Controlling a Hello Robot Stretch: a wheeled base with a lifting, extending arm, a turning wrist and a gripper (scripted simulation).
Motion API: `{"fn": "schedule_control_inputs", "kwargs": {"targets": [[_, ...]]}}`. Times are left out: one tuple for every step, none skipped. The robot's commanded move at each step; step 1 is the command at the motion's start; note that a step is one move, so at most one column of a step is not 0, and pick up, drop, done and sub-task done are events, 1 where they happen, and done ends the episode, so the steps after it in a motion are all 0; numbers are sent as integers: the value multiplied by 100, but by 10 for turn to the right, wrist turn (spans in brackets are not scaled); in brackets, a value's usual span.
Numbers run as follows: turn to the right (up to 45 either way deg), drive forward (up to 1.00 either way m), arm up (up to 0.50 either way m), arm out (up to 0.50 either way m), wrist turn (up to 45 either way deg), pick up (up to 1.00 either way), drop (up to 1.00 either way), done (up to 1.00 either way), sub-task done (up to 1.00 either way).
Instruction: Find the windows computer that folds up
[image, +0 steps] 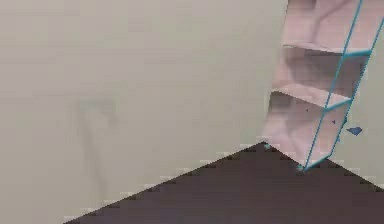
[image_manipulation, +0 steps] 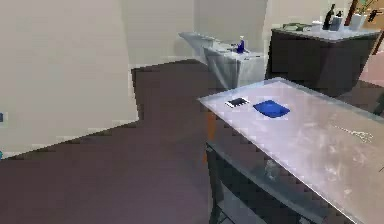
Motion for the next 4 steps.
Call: {"fn": "schedule_control_inputs", "kwargs": {"targets": [[-450,0,0,0,0,0,0,0,0],[-180,0,0,0,0,0,0,0,0],[0,10,0,0,0,0,0,0,0],[-450,0,0,0,0,0,0,0,0]]}}
